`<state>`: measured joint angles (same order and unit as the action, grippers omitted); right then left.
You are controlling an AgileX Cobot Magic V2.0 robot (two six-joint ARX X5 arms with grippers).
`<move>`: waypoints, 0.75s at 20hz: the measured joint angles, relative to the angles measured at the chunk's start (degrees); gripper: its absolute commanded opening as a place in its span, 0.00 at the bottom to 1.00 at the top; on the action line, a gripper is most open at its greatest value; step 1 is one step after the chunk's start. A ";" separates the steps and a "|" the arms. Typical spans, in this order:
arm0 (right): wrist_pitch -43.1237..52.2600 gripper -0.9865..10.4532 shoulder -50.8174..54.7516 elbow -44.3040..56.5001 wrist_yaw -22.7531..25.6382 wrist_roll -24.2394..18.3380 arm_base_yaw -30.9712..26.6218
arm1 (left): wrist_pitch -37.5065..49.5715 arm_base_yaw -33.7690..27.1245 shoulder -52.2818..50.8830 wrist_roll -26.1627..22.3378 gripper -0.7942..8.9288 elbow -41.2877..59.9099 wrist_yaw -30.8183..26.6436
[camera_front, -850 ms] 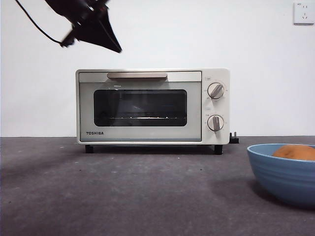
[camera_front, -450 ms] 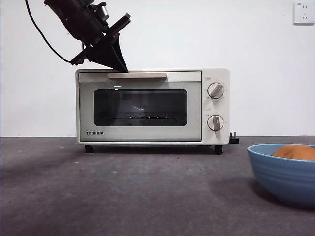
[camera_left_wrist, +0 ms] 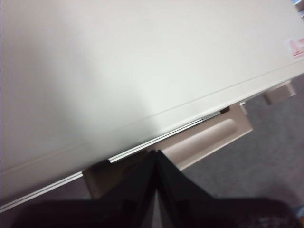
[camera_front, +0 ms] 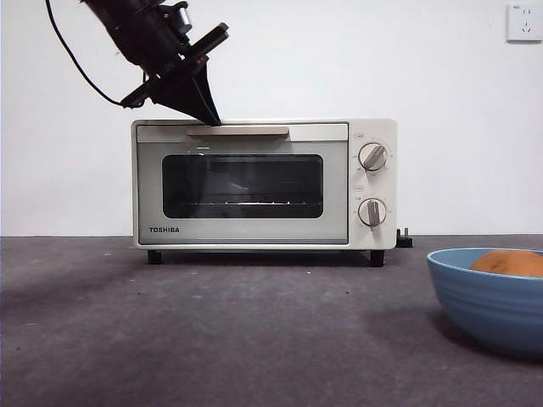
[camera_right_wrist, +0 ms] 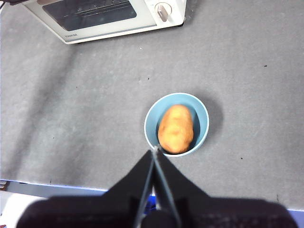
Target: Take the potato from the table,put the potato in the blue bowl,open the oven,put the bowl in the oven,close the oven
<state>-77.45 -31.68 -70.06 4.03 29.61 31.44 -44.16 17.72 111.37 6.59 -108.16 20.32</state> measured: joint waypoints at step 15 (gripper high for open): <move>-0.07 0.08 -0.02 -9.25 0.00 0.00 0.00 | -12.55 6.38 -1.09 -4.72 0.08 -0.31 -7.67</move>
<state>-77.52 -31.70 -79.31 4.03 29.61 31.44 -56.71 24.10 110.28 1.87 -108.47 12.64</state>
